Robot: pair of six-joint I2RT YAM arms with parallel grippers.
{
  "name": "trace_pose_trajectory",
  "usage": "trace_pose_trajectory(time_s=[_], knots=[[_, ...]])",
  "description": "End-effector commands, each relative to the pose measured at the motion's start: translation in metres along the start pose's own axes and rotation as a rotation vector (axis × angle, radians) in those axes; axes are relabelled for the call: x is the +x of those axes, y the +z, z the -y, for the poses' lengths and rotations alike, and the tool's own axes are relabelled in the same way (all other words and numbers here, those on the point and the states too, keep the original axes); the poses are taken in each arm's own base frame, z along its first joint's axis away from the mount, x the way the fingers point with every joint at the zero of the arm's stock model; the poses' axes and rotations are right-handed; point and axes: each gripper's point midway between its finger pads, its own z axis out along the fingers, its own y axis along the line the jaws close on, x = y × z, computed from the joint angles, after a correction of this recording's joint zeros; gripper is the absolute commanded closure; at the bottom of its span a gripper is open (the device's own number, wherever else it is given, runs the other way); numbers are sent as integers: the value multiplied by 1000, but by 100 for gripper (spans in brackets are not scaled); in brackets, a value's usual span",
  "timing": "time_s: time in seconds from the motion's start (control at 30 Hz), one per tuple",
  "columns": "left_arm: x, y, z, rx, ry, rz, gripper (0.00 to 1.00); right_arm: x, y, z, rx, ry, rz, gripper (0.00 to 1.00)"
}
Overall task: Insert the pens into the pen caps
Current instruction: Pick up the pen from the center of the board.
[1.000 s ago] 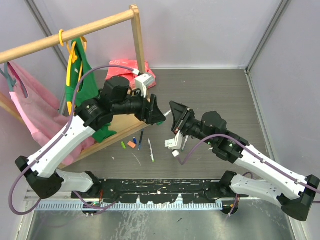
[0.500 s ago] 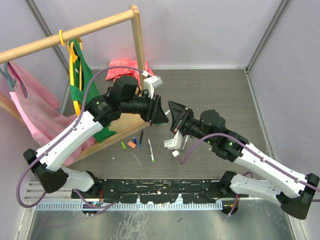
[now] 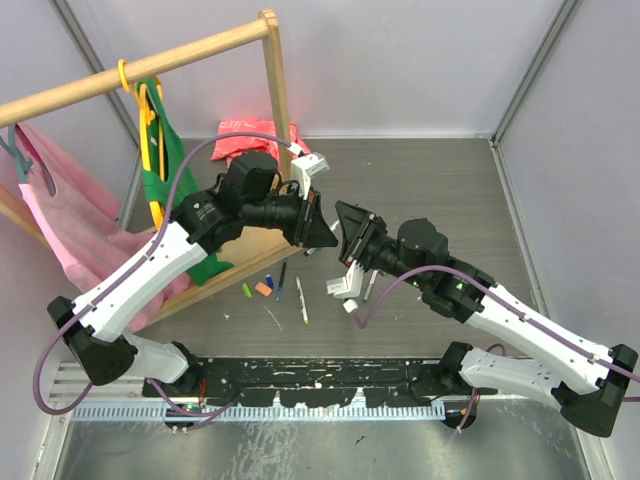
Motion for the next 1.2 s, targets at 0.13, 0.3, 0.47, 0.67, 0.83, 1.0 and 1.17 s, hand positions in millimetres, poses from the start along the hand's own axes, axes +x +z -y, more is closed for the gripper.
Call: trace_pose_trajectory(time_s=[0.13, 0.3, 0.47, 0.67, 0.83, 1.0, 1.17], knots=[[-18, -9, -3, -51, 57, 72, 100, 8, -8, 30, 62, -14, -20, 52], [-17, -10, -15, -96, 61, 77, 100, 7, -14, 30, 55, 8, -7, 26], [-23, -15, -28, -154, 59, 137, 100, -1, -23, 27, 70, 124, 36, 24], [-37, -43, -38, -235, 91, 297, 100, -10, -44, 26, 206, 610, 87, 25], [-35, -67, -48, -309, 109, 348, 100, -18, -57, 10, 281, 1088, 107, 33], [-28, -80, -49, -330, 114, 381, 100, -19, -61, -17, 284, 1540, 21, 35], [-19, -89, -57, -384, 113, 382, 100, -11, -59, -51, 289, 1974, -227, 35]])
